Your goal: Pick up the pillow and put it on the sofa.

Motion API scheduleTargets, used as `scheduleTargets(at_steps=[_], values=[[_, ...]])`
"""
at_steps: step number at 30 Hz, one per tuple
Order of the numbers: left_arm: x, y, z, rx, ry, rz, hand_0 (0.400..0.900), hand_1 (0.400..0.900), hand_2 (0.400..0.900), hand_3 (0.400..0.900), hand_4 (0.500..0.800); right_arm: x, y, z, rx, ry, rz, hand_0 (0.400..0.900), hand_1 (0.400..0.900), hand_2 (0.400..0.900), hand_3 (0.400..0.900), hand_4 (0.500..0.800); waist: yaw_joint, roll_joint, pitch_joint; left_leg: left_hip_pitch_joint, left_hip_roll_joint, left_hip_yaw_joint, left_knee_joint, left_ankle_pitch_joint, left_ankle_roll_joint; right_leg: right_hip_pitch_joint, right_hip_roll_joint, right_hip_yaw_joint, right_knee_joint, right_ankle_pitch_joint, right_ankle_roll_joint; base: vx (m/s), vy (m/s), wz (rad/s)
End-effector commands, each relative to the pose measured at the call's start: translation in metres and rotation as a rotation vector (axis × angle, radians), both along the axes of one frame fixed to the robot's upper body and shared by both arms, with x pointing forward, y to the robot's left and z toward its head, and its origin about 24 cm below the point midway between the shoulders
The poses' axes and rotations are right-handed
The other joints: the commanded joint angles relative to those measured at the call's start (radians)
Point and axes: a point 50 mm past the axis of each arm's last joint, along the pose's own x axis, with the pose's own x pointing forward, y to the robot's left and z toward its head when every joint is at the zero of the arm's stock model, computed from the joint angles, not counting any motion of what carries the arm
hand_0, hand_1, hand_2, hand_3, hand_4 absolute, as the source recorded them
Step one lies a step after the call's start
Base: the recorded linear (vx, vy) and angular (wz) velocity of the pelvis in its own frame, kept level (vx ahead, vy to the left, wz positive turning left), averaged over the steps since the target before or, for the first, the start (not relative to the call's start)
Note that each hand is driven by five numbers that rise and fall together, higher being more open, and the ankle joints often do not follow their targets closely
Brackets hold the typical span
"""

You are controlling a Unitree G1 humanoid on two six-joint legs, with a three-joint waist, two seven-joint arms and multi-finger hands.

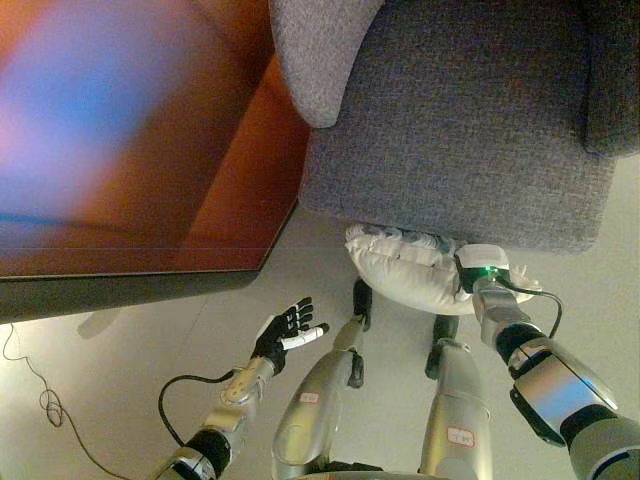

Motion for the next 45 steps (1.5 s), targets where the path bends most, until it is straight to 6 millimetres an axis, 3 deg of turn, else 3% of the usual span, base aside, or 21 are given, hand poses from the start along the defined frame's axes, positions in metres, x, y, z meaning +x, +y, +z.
scheduleTargets(at_steps=[1,13,19,27,33,38,42,43,45], values=[[0.021,0.004,0.024,-0.036,-0.149,0.044,0.9,0.9,0.9,0.9,0.8,0.013,-0.02,0.034,-0.132,-0.075,-0.02,0.4,0.4,0.4,0.4,0.5,0.014,0.014,0.056,0.02,-0.048,0.036,0.04,-0.122,-0.021,0.082,-0.026,0.004,-0.332,0.22,0.065,0.0,0.0,0.0],[0.022,0.004,0.023,-0.028,-0.144,0.037,0.9,0.9,0.9,0.9,0.8,0.015,-0.016,0.034,-0.097,-0.092,-0.01,0.4,0.4,0.4,0.4,0.5,0.023,-0.005,0.031,0.051,-0.038,0.038,0.022,-0.124,-0.024,0.113,-0.026,-0.01,-0.358,0.234,0.071,-0.01,-0.006,0.0],[0.02,0.011,0.018,0.003,-0.115,0.029,0.9,0.9,0.9,0.9,0.8,0.013,-0.002,0.023,-0.016,-0.122,0.044,0.4,0.4,0.4,0.4,0.5,0.026,-0.042,-0.003,0.102,-0.028,0.038,0.003,-0.139,-0.024,0.165,-0.02,-0.017,-0.381,0.233,0.074,-0.02,-0.026,-0.03],[0.017,0.034,0.009,0.093,-0.036,0.028,0.9,0.9,0.9,0.9,0.8,0.008,0.029,0.005,0.148,-0.155,0.201,0.4,0.4,0.4,0.4,0.5,0.032,-0.153,-0.081,0.208,0.002,0.037,-0.007,-0.18,-0.026,0.293,-0.002,-0.032,-0.412,0.217,0.083,0.03,-0.084,-0.07],[-0.009,0.059,-0.008,0.163,0.072,0.059,0.9,0.9,0.9,0.9,0.8,-0.01,0.046,-0.001,0.26,-0.176,0.329,0.4,0.4,0.4,0.4,0.5,0.025,-0.249,-0.178,0.33,0.037,0.037,-0.023,-0.21,-0.038,0.46,0.039,-0.046,-0.482,0.201,0.085,0.12,-0.128,-0.09],[-0.048,0.081,-0.024,0.204,0.183,0.101,0.9,0.9,0.9,0.9,0.8,-0.032,0.049,0.026,0.316,-0.226,0.447,0.4,0.4,0.4,0.4,0.5,0.007,-0.317,-0.263,0.435,0.061,0.041,-0.027,-0.236,-0.039,0.569,0.07,-0.032,-0.501,0.19,0.081,0.19,-0.092,-0.14],[-0.068,0.098,-0.03,0.222,0.247,0.141,0.9,0.9,0.9,0.9,0.8,-0.039,0.038,0.074,0.282,-0.339,0.534,0.4,0.4,0.4,0.4,0.5,-0.005,-0.345,-0.308,0.495,0.077,0.05,-0.031,-0.252,-0.04,0.623,0.089,-0.019,-0.507,0.18,0.077,0.12,-0.046,-0.13],[-0.072,0.102,-0.032,0.222,0.264,0.154,0.9,0.9,0.9,0.9,0.8,-0.036,0.033,0.094,0.264,-0.379,0.544,0.4,0.4,0.4,0.4,0.5,-0.007,-0.352,-0.323,0.511,0.078,0.051,-0.031,-0.258,-0.041,0.642,0.094,-0.016,-0.51,0.174,0.075,0.07,-0.016,-0.06],[-0.075,0.105,-0.033,0.221,0.275,0.162,0.9,0.9,0.9,0.9,0.8,-0.035,0.027,0.112,0.238,-0.428,0.543,0.4,0.4,0.4,0.4,0.5,-0.006,-0.357,-0.33,0.526,0.081,0.051,-0.031,-0.264,-0.042,0.659,0.098,-0.017,-0.512,0.168,0.072,0.07,-0.014,-0.02]])
